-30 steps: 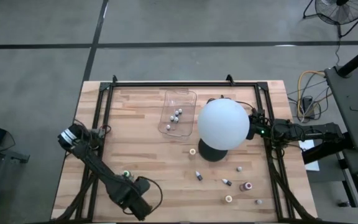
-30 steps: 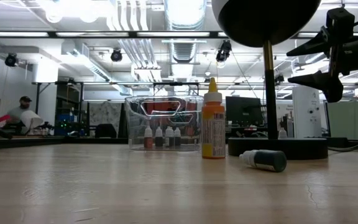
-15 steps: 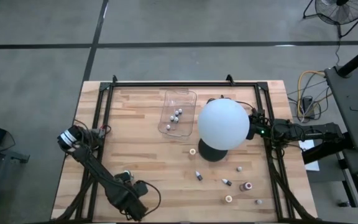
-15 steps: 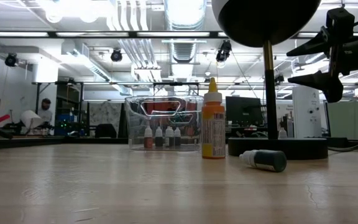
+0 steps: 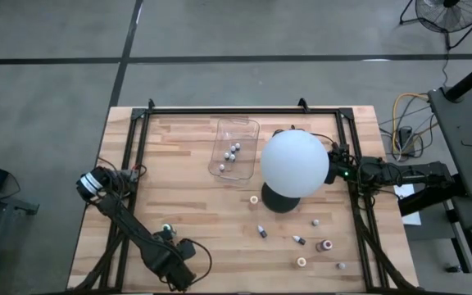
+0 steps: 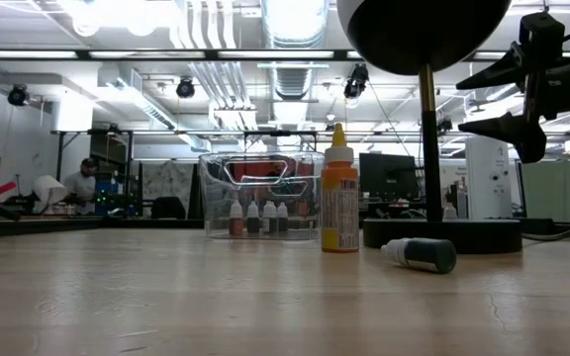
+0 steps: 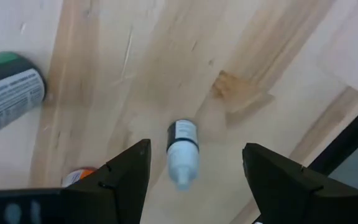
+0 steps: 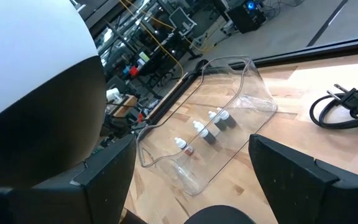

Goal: Pick & Place food coloring
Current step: Put the small white food coloring bottle into the transparent bin

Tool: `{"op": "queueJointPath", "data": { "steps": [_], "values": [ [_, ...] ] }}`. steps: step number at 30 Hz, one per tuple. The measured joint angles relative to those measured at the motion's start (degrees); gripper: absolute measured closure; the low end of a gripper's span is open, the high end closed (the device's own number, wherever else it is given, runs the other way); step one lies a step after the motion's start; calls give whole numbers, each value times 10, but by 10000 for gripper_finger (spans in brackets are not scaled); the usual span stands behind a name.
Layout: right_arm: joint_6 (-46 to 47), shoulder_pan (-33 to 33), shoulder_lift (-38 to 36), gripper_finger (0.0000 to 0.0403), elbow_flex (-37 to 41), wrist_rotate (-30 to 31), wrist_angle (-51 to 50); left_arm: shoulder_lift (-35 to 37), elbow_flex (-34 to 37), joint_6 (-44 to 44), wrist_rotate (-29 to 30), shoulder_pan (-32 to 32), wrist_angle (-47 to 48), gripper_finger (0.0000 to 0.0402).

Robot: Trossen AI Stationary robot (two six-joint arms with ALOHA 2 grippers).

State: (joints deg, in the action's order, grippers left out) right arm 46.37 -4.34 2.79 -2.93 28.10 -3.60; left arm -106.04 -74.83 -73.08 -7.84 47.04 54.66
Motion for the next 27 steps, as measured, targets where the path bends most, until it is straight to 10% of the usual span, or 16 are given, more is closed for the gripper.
{"op": "queueJointPath", "data": {
  "steps": [17, 27],
  "values": [
    [0, 0, 0, 101, 0, 0, 0, -2, 1, 6, -11, 2, 4, 180],
    [0, 0, 0, 101, 0, 0, 0, -2, 1, 5, -13, 2, 4, 252]
  ]
}}
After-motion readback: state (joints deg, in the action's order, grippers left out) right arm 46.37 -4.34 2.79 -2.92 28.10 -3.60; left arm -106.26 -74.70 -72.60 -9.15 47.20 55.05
